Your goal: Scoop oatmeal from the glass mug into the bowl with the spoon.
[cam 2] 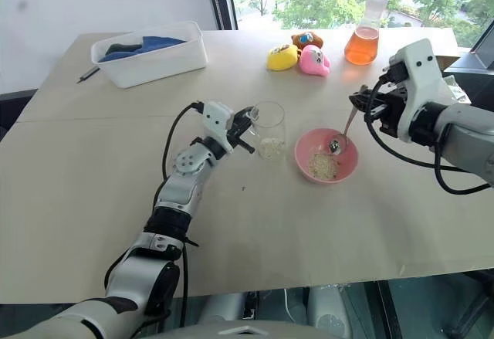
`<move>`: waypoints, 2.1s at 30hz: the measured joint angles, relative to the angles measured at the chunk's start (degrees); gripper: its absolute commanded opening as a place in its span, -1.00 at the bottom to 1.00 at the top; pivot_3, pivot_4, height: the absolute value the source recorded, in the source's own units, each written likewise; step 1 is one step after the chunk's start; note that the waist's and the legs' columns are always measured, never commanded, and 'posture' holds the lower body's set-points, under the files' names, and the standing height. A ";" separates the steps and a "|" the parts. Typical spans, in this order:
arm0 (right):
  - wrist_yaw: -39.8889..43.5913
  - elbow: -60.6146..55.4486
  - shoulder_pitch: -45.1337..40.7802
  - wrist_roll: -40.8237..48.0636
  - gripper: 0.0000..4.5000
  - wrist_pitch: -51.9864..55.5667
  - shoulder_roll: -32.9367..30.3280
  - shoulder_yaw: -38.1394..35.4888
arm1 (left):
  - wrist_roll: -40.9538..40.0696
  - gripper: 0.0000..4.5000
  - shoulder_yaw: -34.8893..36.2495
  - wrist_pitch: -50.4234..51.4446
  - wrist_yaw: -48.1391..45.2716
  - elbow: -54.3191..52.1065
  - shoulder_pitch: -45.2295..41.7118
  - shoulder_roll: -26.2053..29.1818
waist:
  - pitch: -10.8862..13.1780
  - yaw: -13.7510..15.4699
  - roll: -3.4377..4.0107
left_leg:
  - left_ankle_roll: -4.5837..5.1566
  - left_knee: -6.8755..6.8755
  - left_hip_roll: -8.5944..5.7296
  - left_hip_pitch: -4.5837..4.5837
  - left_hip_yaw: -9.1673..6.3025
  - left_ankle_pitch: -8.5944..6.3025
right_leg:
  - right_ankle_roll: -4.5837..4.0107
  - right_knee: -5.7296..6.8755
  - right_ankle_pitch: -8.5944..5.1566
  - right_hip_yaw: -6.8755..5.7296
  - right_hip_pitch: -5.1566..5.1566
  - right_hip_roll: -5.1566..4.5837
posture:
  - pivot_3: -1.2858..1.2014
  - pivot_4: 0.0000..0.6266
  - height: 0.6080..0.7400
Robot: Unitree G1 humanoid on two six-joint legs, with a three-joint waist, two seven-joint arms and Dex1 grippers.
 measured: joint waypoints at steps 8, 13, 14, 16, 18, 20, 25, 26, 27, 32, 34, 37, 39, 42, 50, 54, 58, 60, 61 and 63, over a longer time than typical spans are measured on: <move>1.57 0.44 -0.44 -2.27 -1.00 1.81 1.86 -0.51 | 0.44 -0.99 -0.01 0.00 0.08 -0.18 0.29 0.11 | 0.00 -0.04 0.00 | 0.00 0.00 0.00 0.00 -0.01 0.00 | 0.00 0.01 0.00 -0.01 0.00 0.00 | 0.03 -0.52 1.00; 0.11 1.73 -0.88 -0.46 -1.00 3.43 5.39 -3.07 | 0.47 -0.99 -0.07 0.00 0.06 -0.24 0.37 0.05 | 0.00 -0.13 0.01 | 0.00 0.01 -0.01 0.01 0.00 0.00 | 0.00 0.04 0.00 0.00 0.00 -0.01 | 0.03 -0.52 1.00; 0.05 1.79 -0.94 -0.61 -1.00 3.69 5.24 -3.23 | 0.48 -0.99 -0.06 0.00 0.05 -0.25 0.37 0.07 | 0.00 -0.13 0.01 | 0.00 0.01 0.00 0.01 -0.01 0.00 | 0.00 0.04 0.00 -0.01 0.00 0.00 | 0.03 -0.52 1.00; -1.02 2.39 -1.90 -0.20 -1.00 4.74 5.72 -4.76 | 0.48 -0.99 -0.04 0.00 0.06 -0.27 0.39 0.15 | 0.00 -0.12 0.01 | 0.00 0.01 -0.01 0.01 0.00 0.00 | 0.00 0.03 0.00 -0.01 0.00 0.00 | 0.03 -0.52 1.00; -2.98 3.47 -3.38 1.78 -1.00 5.26 8.11 -6.37 | 0.49 -0.99 0.01 0.00 0.08 -0.30 0.43 0.29 | 0.00 -0.29 0.01 | 0.00 0.02 0.00 0.02 0.02 0.00 | 0.01 0.04 0.01 0.01 0.00 0.00 | 0.03 -0.52 1.00; -7.10 6.51 -6.93 5.46 -1.00 5.60 11.78 -8.35 | 0.52 -0.99 -0.04 0.01 0.08 -0.37 0.49 0.29 | 0.00 -0.50 0.01 | -0.01 0.02 0.00 0.07 0.06 0.01 | 0.02 0.10 0.02 0.05 0.00 0.00 | 0.03 -0.52 1.00; -18.29 11.10 -16.05 15.35 -1.00 4.44 18.17 -12.82 | 0.55 -0.99 -0.07 0.01 0.07 -0.80 0.72 0.47 | -0.01 -0.30 0.01 | -0.02 0.02 0.01 0.04 0.01 0.01 | 0.02 0.06 0.01 0.00 0.00 0.01 | 0.03 -0.52 1.00; -19.63 11.17 -16.80 16.87 -1.00 4.29 18.90 -12.89 | 0.55 -0.99 -0.09 0.01 0.07 -0.82 0.72 0.46 | -0.01 -0.28 0.02 | -0.01 0.02 0.00 0.03 0.01 0.01 | 0.02 0.06 0.01 0.00 0.00 0.00 | 0.03 -0.52 1.00; -20.95 11.24 -17.61 18.32 -1.00 4.28 19.97 -12.75 | 0.55 -0.99 -0.06 0.01 0.08 -0.86 0.73 0.52 | -0.01 -0.29 0.02 | -0.01 0.02 0.00 0.01 0.02 0.01 | 0.02 0.05 0.02 0.00 0.00 -0.01 | 0.03 -0.52 1.00; -21.66 11.00 -18.78 18.89 -1.00 4.23 23.94 -7.77 | 0.62 -0.99 -0.06 0.03 0.15 -0.89 0.72 0.56 | -0.01 -0.36 0.02 | -0.01 0.01 -0.01 0.02 0.01 0.01 | 0.02 0.06 0.01 0.00 -0.01 -0.01 | 0.03 -0.52 1.00; -20.31 10.93 -18.47 16.09 -1.00 4.24 24.45 -4.87 | 0.63 -0.99 -0.06 0.03 0.17 -0.89 0.72 0.56 | -0.01 -0.32 0.02 | -0.01 0.02 -0.01 0.01 0.01 0.01 | 0.02 0.06 0.01 0.00 -0.01 -0.01 | 0.03 -0.52 1.00; -17.42 10.93 -17.90 11.58 -1.00 3.81 25.57 -1.60 | 0.66 -0.99 0.04 0.05 0.45 -0.89 0.73 0.79 | -0.01 -0.37 0.02 | -0.01 0.02 -0.02 0.01 0.02 0.01 | 0.02 0.05 0.01 0.00 -0.01 -0.01 | 0.03 -0.52 1.00; -14.90 10.93 -17.75 7.75 -1.00 3.49 25.91 1.48 | 0.66 -0.99 0.03 0.06 0.70 -0.93 0.73 0.95 | -0.01 -0.43 0.02 | -0.01 0.01 -0.02 0.01 0.00 0.01 | 0.02 0.06 0.01 -0.01 -0.01 0.00 | 0.03 -0.52 1.00; -11.99 10.91 -17.23 3.55 -1.00 3.30 26.71 4.05 | 0.63 -0.99 0.03 0.08 0.87 -1.09 0.82 1.27 | -0.01 -0.43 0.02 | -0.01 0.02 -0.02 0.01 -0.01 0.01 | 0.02 0.06 0.01 -0.02 -0.01 0.00 | 0.03 -0.52 1.00; -8.24 10.86 -16.68 -2.72 -0.16 3.27 30.09 6.10 | 0.51 -1.00 0.05 0.37 1.16 -2.22 1.52 1.99 | -0.01 -0.46 0.02 | -0.01 0.01 -0.02 0.01 -0.01 0.01 | 0.02 0.06 0.01 -0.03 -0.02 0.00 | 0.03 -0.52 1.00; -8.04 10.90 -16.74 -4.33 -0.16 2.87 31.62 4.74 | 0.39 -1.00 0.08 0.60 1.24 -3.03 2.17 2.43 | -0.01 -0.48 0.02 | -0.02 0.01 -0.02 0.01 -0.02 0.01 | 0.02 0.06 0.01 -0.03 -0.02 0.00 | 0.03 -0.52 1.00; -8.04 11.75 -17.61 -4.65 -0.16 2.18 31.82 1.74 | 0.35 -1.00 0.12 1.18 1.37 -4.59 3.18 2.80 | -0.01 -0.48 0.02 | -0.02 0.01 -0.02 0.01 -0.01 0.01 | 0.02 0.06 0.01 -0.03 -0.01 0.00 | 0.03 -0.52 1.00; -7.95 13.18 -18.52 -4.96 -0.16 1.72 31.56 -0.46 | 0.19 -1.00 0.16 1.64 1.43 -5.57 3.78 2.99 | -0.01 -0.47 0.02 | -0.02 0.01 -0.02 0.02 -0.01 0.01 | 0.02 0.06 0.01 -0.03 -0.02 0.00 | 0.03 -0.52 1.00; -7.78 13.63 -18.66 -5.48 -0.16 1.28 31.08 -1.32 | 0.01 -1.00 0.21 2.14 1.50 -6.45 4.25 3.10 | -0.01 -0.47 0.02 | -0.02 0.01 -0.02 0.02 -0.01 0.01 | 0.02 0.06 0.01 -0.03 -0.01 0.00 | 0.03 -0.52 1.00; -6.90 15.71 -18.83 -7.38 -0.16 0.25 28.77 -2.88 | -0.71 -1.00 0.81 3.46 1.72 -8.40 5.66 3.53 | -0.01 -0.46 0.02 | -0.01 0.01 -0.02 0.01 0.00 0.01 | 0.02 0.04 0.01 -0.03 -0.01 0.00 | 0.03 -0.52 1.00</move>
